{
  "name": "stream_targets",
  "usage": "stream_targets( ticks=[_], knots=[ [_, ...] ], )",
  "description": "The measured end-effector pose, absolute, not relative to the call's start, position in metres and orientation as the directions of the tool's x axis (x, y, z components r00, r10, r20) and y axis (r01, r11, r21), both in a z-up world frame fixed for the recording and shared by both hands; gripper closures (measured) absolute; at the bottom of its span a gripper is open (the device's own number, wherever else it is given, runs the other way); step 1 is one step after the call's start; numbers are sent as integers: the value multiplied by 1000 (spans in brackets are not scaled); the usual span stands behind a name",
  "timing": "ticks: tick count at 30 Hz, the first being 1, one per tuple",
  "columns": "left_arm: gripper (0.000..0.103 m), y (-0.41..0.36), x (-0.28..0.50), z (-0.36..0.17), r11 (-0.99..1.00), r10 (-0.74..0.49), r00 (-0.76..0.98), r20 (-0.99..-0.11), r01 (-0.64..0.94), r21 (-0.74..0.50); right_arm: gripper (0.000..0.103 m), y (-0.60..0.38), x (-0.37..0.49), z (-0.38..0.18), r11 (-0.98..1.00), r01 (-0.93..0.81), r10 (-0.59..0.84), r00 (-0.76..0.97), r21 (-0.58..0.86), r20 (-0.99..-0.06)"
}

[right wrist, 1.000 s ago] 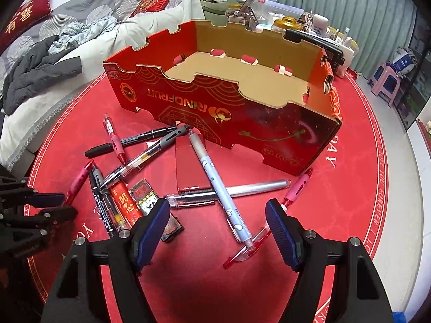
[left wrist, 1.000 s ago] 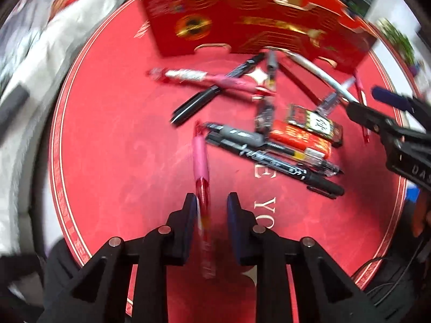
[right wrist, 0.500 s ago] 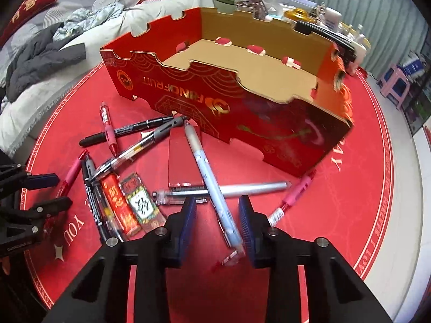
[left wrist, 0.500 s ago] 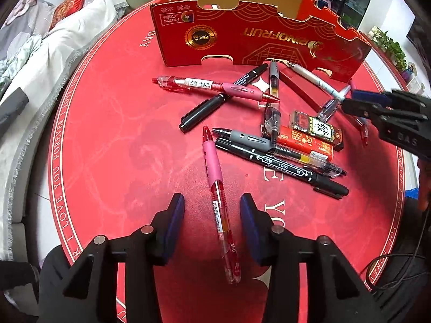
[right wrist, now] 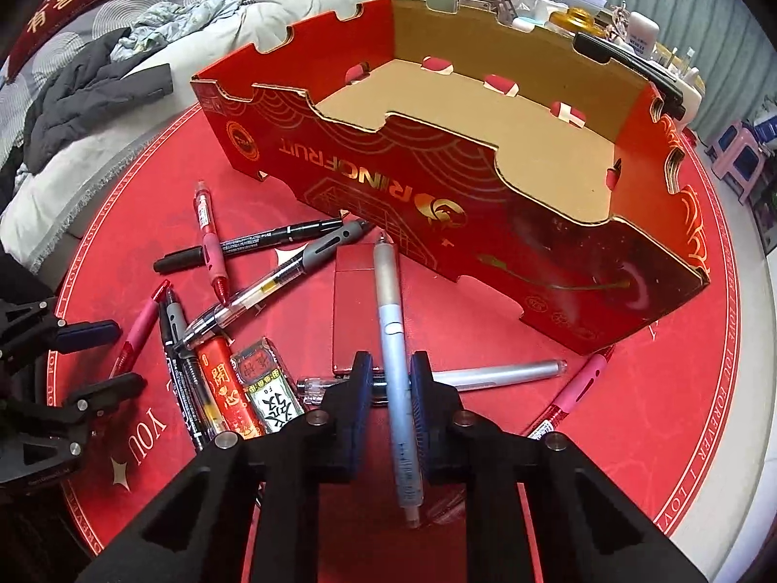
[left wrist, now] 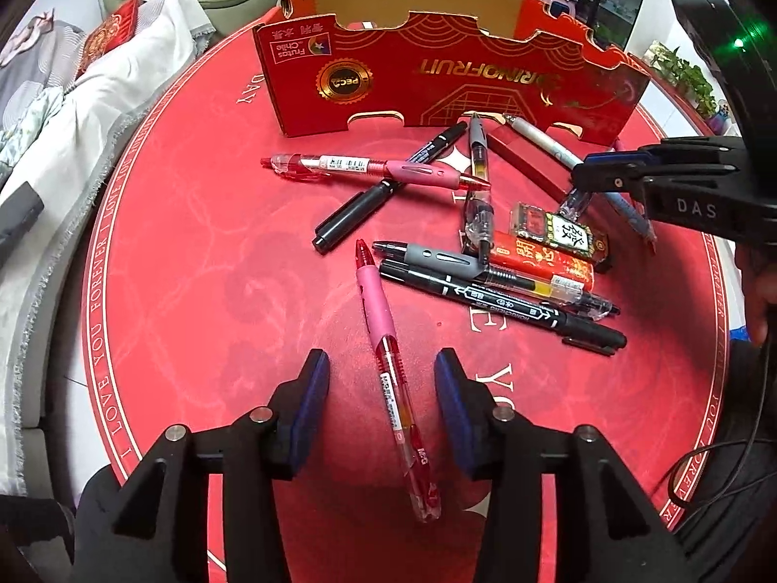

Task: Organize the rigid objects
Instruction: 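Grasp the pink pen with the left tool while the right tool grasps the silver-blue pen, then carry both held pens up and over the open cardboard box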

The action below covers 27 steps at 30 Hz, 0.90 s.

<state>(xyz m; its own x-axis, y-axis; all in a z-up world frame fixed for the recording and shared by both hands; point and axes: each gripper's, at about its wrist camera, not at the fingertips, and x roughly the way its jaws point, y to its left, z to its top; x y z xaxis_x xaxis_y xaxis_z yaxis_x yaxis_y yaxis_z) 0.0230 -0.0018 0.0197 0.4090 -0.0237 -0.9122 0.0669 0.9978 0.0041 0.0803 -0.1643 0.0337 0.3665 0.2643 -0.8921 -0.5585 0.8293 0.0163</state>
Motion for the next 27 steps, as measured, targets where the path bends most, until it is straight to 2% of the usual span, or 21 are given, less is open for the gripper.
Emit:
stream_targets(
  ticks=[1,4,6,7,8,11,16,22,27],
  knots=[
    [48,-2,22,19,998,-18,411,-911,62,8,85,-163,82,34,829,-559,262,367,13,-893],
    [49,-1,23,19,997,-19,402,-915,72,10,85,-160,84,33,832,-555,258,370,10,-892],
    [58,-1,24,20,997,-38,392,-919,83,-6,91,-160,84,33,838,-545,264,365,25,-893],
    [80,-3,23,21,996,-43,393,-919,94,-7,92,-161,83,34,842,-540,263,364,28,-893],
    [93,-5,23,22,995,-41,394,-918,102,-1,93,-162,81,34,846,-532,257,371,23,-892],
    [93,-2,22,22,994,-58,387,-920,105,-18,93,-172,71,41,871,-489,272,401,46,-875],
    [93,-6,21,21,993,-29,392,-919,116,18,93,-185,52,52,894,-438,300,426,96,-853],
    [92,-13,18,20,990,5,405,-914,129,62,93,-195,25,47,928,-353,266,403,120,-876],
    [92,-14,16,20,992,-7,412,-911,120,46,93,-197,6,40,944,-305,243,373,129,-895]
  ],
)
